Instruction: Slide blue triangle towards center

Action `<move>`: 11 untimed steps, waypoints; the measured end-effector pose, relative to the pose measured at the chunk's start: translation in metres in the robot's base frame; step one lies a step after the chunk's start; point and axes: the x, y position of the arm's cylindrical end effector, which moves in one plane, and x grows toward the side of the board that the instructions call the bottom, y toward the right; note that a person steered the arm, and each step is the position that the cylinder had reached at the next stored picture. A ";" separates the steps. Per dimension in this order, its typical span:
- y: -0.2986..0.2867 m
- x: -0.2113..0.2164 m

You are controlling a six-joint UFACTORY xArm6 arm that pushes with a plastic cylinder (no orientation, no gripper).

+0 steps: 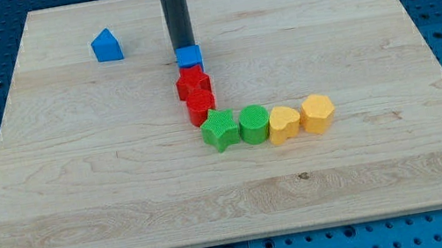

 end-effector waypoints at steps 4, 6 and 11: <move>-0.100 -0.089; -0.197 -0.073; -0.132 -0.056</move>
